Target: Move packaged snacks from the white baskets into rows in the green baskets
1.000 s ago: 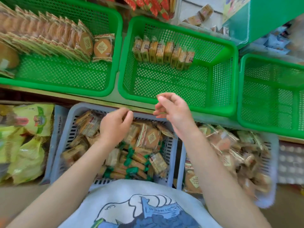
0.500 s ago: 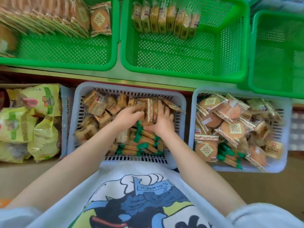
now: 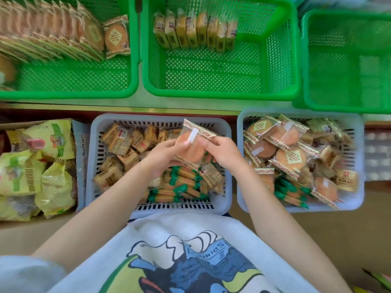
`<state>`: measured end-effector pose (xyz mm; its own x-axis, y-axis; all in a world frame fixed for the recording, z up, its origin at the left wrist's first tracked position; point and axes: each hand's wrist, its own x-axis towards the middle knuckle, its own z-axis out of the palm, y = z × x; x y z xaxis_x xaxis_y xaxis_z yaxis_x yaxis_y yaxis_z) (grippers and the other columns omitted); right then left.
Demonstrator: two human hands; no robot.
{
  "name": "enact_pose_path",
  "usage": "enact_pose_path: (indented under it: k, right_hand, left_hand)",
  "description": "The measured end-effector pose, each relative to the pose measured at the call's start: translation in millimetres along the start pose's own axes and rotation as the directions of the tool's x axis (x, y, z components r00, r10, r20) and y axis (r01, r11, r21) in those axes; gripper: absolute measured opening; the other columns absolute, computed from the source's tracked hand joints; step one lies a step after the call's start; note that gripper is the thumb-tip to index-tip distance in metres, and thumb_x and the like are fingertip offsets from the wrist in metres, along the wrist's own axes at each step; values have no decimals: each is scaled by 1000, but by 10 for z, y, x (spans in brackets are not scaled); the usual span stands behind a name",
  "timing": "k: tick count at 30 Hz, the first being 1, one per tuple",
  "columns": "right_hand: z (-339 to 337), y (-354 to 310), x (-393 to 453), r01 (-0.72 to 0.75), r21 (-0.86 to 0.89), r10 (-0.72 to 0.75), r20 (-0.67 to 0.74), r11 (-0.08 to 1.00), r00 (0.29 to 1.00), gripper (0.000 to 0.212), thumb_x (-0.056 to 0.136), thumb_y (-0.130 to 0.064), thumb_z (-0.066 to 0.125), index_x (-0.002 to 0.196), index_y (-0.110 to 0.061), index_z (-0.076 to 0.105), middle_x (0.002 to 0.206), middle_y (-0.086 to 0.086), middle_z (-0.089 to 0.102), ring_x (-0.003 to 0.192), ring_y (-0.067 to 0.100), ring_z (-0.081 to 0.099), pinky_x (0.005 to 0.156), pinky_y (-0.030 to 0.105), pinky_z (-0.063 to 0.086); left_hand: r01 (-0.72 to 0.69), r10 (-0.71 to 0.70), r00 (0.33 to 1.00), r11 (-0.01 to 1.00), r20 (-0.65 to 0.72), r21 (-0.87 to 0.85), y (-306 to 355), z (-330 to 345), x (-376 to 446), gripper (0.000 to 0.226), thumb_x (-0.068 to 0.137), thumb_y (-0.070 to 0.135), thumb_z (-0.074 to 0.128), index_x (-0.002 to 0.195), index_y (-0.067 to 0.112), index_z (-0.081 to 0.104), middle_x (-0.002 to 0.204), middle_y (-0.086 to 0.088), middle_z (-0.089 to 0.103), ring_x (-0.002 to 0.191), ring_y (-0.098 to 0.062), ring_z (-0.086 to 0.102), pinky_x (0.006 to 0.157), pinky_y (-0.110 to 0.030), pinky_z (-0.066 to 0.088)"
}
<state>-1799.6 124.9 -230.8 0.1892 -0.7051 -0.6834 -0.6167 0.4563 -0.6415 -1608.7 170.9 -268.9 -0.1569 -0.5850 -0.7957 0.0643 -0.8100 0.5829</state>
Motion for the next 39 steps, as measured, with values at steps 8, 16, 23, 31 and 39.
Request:
enact_pose_path:
  k: [8, 16, 23, 31, 39]
  right_hand:
    - [198, 317, 593, -165, -388, 41, -307, 907, 951, 79, 86, -40, 76, 150, -18, 37, 148, 7, 48, 135, 31, 44, 105, 49, 44]
    - [111, 78, 388, -102, -226, -9, -443, 969, 896, 28, 99, -32, 61, 116, -11, 70, 103, 4, 71, 89, 21, 63, 74, 31, 48]
    - [221, -530, -164, 58, 288, 42, -328, 956, 944, 20, 93, -33, 69, 102, -15, 68, 100, 8, 75, 77, 21, 65, 53, 28, 47]
    - [879, -1064, -264, 253, 100, -228, -213, 962, 950, 32, 88, -30, 75, 107, -25, 49, 101, 4, 69, 81, 18, 65, 73, 39, 55]
    - [1693, -1878, -28, 110, 147, -125, 93, 983, 988, 37, 102, -48, 48, 129, -24, 45, 114, -5, 62, 95, 1, 60, 67, 12, 47]
  left_hand:
    - [80, -130, 980, 952, -154, -295, -268, -297, -64, 40, 97, 23, 64, 132, 7, 55, 117, -10, 71, 100, -21, 70, 69, -29, 59]
    - [10, -81, 983, 922, -167, -387, -384, -505, -241, 45, 95, 16, 66, 137, 16, 51, 128, -10, 65, 110, -27, 67, 71, -34, 60]
    - [-6, -54, 991, 894, -123, -448, -38, -486, -474, 45, 94, 41, 64, 132, 20, 52, 129, -13, 61, 114, -32, 63, 70, -36, 61]
    - [-237, 158, 960, 900, -232, -365, 268, -821, -765, 49, 85, 46, 74, 125, 22, 58, 115, -3, 74, 106, -24, 70, 100, -52, 51]
    - [-356, 274, 906, 905, -322, -233, 522, -1638, -998, 49, 80, 53, 60, 121, 27, 61, 117, -2, 71, 105, -21, 70, 99, -46, 52]
